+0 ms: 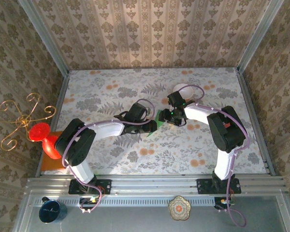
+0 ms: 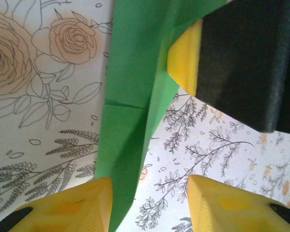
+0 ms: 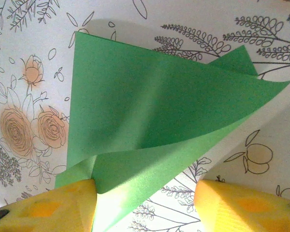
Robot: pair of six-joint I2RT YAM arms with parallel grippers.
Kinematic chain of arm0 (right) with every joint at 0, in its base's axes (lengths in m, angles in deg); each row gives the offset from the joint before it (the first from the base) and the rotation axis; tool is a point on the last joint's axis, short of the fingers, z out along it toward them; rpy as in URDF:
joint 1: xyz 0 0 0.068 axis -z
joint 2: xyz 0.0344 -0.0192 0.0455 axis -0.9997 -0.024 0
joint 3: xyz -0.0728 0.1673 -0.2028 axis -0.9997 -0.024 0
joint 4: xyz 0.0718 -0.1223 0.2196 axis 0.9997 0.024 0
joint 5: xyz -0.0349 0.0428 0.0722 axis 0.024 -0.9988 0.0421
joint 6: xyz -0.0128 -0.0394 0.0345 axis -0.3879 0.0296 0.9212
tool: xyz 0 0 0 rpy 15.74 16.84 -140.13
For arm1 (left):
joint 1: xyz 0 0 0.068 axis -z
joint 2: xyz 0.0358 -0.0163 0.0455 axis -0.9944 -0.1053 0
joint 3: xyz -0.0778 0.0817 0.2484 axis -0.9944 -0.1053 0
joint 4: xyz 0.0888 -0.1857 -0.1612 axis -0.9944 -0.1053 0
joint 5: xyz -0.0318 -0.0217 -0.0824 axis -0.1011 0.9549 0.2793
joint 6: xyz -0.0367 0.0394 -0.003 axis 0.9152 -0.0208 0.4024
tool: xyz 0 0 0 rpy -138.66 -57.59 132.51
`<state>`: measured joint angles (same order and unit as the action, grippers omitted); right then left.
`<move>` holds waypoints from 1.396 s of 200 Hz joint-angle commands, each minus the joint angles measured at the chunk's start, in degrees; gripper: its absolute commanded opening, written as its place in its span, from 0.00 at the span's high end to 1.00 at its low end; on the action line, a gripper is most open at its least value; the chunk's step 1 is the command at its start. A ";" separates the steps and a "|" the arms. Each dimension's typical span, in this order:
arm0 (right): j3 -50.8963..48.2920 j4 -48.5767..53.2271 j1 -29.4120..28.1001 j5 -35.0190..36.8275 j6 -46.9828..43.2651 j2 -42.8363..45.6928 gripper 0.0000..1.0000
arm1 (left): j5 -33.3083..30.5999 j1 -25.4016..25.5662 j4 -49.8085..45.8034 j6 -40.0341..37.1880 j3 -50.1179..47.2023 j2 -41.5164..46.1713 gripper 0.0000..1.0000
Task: Fold a paper plane with a square sheet of paper (pick it up from the middle)
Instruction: Fold the wing for the fifth time at the center of the table.
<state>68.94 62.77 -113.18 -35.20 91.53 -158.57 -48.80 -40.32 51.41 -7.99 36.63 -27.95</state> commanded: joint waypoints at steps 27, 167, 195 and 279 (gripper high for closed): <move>-0.63 0.95 -0.23 2.05 -1.48 -4.71 0.39 | -0.03 0.39 -4.40 -3.16 2.47 -3.92 0.55; -0.15 -0.08 0.12 -2.07 -3.26 -3.90 0.37 | 0.71 -0.57 -2.11 -2.25 -0.60 -6.40 0.78; -0.58 -0.32 0.37 -3.95 -4.31 -2.43 0.37 | 0.80 -0.57 -2.19 -2.38 -0.61 -6.53 0.78; -3.32 -0.53 0.65 -5.49 -5.96 -0.75 0.36 | 0.97 -0.76 -2.51 -2.65 -0.43 -5.97 0.78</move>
<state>67.30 60.85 -112.35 -40.10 86.96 -157.38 -47.82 -40.87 49.29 -10.50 37.26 -32.84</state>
